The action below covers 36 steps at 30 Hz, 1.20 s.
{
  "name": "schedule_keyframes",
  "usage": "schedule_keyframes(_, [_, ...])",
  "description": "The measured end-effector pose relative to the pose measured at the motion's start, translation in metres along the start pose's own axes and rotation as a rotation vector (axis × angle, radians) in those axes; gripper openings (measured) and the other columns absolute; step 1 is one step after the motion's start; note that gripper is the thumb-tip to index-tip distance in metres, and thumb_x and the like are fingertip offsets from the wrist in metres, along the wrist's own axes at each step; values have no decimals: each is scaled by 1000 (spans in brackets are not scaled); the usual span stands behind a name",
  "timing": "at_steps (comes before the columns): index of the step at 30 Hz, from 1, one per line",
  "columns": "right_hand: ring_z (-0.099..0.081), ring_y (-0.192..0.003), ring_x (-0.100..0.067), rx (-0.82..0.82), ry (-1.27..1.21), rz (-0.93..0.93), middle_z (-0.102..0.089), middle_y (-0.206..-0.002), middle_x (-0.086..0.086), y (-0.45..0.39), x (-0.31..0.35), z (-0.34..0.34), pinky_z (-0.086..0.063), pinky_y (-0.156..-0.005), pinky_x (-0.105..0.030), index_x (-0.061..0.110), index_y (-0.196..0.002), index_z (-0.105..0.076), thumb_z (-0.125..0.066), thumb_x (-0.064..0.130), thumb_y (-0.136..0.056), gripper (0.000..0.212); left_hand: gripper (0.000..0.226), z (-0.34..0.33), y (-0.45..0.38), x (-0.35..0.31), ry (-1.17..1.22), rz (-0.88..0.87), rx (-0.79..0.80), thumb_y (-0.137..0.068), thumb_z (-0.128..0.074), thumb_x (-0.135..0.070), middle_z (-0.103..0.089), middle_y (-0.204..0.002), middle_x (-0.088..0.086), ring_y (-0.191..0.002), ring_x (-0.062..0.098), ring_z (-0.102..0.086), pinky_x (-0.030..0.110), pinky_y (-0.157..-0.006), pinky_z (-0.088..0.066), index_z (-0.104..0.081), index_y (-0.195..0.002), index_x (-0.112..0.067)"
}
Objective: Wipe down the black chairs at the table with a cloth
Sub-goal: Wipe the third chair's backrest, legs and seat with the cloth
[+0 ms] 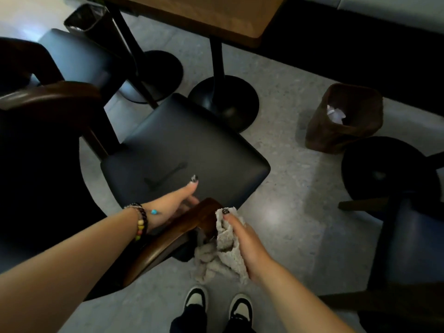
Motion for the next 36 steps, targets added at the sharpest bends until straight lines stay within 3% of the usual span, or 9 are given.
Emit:
schedule_keyframes(2, [-68,-103,-20,-56,111,45,-73,-108,-7,-4,20,22,-53,-95,-40,19,-116,-66,-60,42,-92,34,68,4,-5,-20,80,-37,-58,-85,-25,-74,-64,-117,3,-107,21,-60,43,-102,-41,-56,-122,-25])
schedule_keyframes(5, [-71,-90,-18,-215,104,127,-74,-98,-9,-14,69,65,-57,-76,-31,17,-105,-70,-59,33,-93,22,63,13,-17,-65,-21,-163,-165,-95,-24,-64,-49,-138,0,-120,16,-49,37,-103,-35,-37,-142,-25])
schedule_keyframes(9, [-70,-92,-35,-364,52,145,-71,-95,-16,-32,126,105,-58,-81,-49,7,-107,-65,-64,37,-88,36,70,23,-42,-97,-221,-265,-313,-95,-32,-61,-33,-154,2,-137,17,-36,36,-114,-28,-23,-152,-20])
schedule_keyframes(12, [-72,-80,-31,-323,52,113,-71,-93,-15,-58,153,107,-56,-63,-37,5,-118,-59,-68,42,-83,52,74,27,-68,-104,-239,-278,-343,-96,-38,-57,-24,-158,6,-142,20,-29,32,-116,-23,-15,-153,-18])
schedule_keyframes(15, [-74,-79,-29,-291,71,86,-74,-89,-14,-95,177,100,-56,-60,-34,7,-111,-66,-69,40,-83,43,74,38,-98,-108,-252,-244,-380,-97,-41,-53,-19,-159,7,-143,21,-27,31,-112,-24,-10,-154,-18])
schedule_keyframes(18, [-74,-79,-29,-290,101,40,-75,-90,-15,-132,196,95,-56,-62,-34,8,-105,-70,-67,39,-84,38,74,48,-122,-107,-167,-169,-428,-98,-44,-48,-16,-160,7,-143,22,-26,35,-117,-24,-7,-154,-17])
schedule_keyframes(23, [-74,-84,-28,-278,169,48,-75,-95,-11,-183,231,89,-58,-70,-38,11,-115,-64,-71,47,-75,54,73,66,-150,-118,-20,-114,-613,-99,-47,-38,-11,-161,8,-148,20,-12,34,-120,-15,-7,-154,-10])
schedule_keyframes(30, [-73,-85,-27,-262,305,31,-75,-92,-8,-213,260,87,-58,-83,-47,14,-105,-67,-70,51,-64,55,77,74,-163,-129,77,-13,-671,-97,-52,-32,-9,-162,6,-148,18,-9,31,-118,-12,-5,-154,-12])
schedule_keyframes(36, [-66,-89,-10,-88,561,49,-70,-102,3,-234,308,36,-52,-74,-26,27,-97,-62,-67,41,-83,20,80,102,-128,-143,227,84,-873,-96,-55,-32,-8,-162,4,-148,17,-9,27,-113,-11,-3,-154,-15])
Point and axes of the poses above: each hand's wrist, its own y-axis away from the middle knuckle, its own z-axis out of the back of the hand, x = y × z, the point moved 10 cm from there along -y, towards the middle knuckle
